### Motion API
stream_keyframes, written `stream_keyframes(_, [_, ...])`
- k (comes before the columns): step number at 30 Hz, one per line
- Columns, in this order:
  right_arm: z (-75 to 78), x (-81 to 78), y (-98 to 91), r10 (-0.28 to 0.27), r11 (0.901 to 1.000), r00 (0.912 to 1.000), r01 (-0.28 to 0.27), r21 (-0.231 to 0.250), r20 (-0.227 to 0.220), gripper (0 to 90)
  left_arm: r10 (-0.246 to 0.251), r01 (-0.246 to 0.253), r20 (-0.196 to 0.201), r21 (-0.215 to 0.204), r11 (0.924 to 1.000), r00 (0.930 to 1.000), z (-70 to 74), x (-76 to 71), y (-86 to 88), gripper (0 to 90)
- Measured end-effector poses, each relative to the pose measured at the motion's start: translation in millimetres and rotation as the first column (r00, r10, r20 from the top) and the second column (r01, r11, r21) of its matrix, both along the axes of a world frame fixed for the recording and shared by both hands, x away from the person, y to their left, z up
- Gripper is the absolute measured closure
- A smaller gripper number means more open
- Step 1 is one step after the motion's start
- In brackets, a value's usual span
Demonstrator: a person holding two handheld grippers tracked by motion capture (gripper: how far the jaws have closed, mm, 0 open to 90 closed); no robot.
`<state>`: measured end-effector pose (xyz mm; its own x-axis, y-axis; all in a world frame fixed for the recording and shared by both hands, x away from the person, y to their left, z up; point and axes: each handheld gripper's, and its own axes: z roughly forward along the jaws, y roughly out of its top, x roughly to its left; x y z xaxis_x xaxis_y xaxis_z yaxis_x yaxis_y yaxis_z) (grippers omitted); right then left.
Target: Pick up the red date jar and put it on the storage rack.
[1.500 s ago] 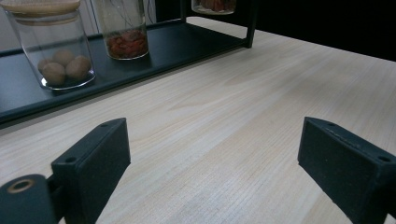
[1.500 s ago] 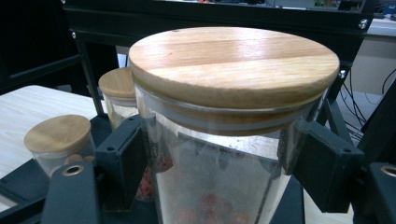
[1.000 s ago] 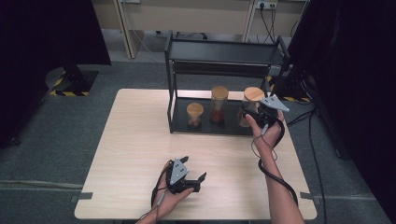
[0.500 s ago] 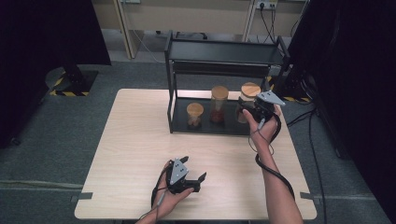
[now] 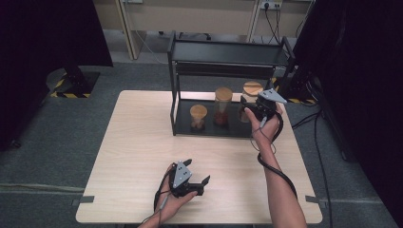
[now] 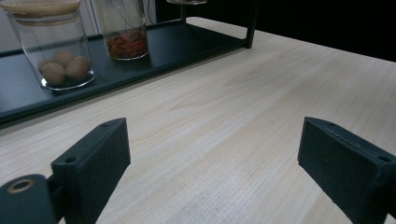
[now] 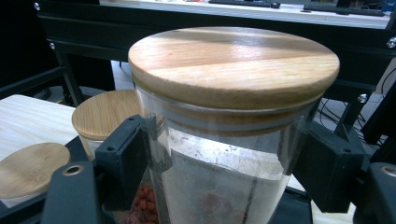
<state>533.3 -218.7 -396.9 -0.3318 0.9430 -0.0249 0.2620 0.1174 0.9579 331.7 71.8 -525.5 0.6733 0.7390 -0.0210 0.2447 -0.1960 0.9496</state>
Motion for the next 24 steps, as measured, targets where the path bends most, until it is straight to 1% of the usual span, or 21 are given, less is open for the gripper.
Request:
stream_keyframes(14, [-1.5,14.6,3.4,-0.019,0.9998,0.9997,0.019,-0.003,-0.017,25.6,-0.001,0.001,0.001,0.001,1.0,1.0,0.0,-0.1,-0.2,8.7])
stream_keyframes(16, [-1.7,16.7,3.2,-0.024,0.9997,0.9995,0.024,0.002,-0.022,25.6,-0.001,0.001,0.002,0.001,1.0,1.0,0.0,-0.2,-0.2,8.7])
stream_keyframes(24, [-4.8,24.6,4.0,-0.034,0.9994,0.9988,0.034,-0.008,-0.036,25.6,-0.002,0.002,0.001,0.0,1.0,1.0,0.0,-0.1,-0.1,8.7])
